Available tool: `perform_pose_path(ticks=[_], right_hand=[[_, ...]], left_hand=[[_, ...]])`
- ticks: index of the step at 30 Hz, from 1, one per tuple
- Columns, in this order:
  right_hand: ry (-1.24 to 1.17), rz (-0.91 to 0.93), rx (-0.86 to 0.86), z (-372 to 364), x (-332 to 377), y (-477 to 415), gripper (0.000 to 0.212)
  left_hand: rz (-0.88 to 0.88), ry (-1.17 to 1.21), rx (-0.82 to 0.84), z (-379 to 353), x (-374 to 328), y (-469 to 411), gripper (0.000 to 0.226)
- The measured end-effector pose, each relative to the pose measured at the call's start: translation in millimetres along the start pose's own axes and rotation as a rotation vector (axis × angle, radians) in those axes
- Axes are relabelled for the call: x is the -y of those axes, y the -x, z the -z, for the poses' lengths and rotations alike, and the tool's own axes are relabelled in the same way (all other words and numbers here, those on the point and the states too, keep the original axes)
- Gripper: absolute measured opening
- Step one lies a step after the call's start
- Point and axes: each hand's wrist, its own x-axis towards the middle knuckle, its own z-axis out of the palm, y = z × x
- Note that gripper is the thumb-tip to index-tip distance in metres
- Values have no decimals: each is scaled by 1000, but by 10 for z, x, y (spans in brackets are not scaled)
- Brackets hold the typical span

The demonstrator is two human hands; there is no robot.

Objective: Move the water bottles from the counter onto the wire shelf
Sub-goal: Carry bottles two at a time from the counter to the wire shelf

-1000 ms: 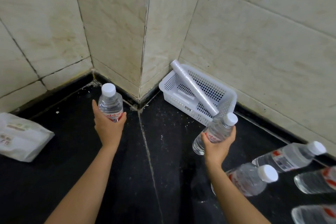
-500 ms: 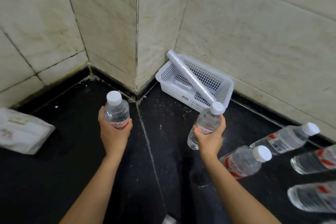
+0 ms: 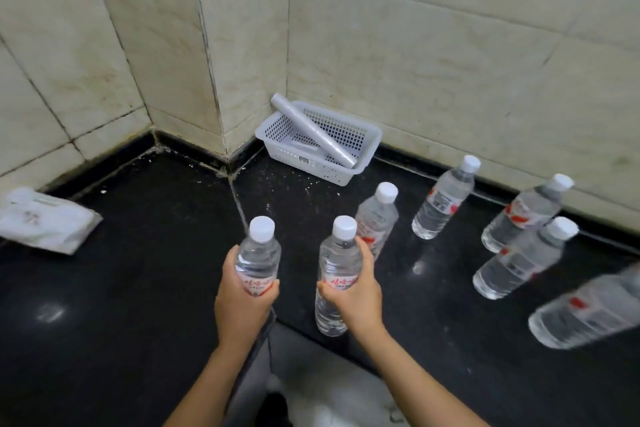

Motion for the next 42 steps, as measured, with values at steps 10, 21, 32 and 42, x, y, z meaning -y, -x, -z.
perform_pose_path(ticks=[10, 21, 32, 42], right_hand=[[9, -24, -276, 1643, -715, 1277, 89], [14, -204, -672, 3000, -1633, 2383, 90], [41, -452, -955, 4414, -2326, 2887, 88], [20, -691, -1271, 5518, -2889, 3428, 88]], left_hand=[[-96, -80, 264, -647, -325, 1668, 83], [-283, -113, 713, -1784, -821, 2980, 82], [-367, -131, 1094, -3423, -1335, 4147, 81], [-423, -187, 1395, -4635, -1777, 5287, 82]])
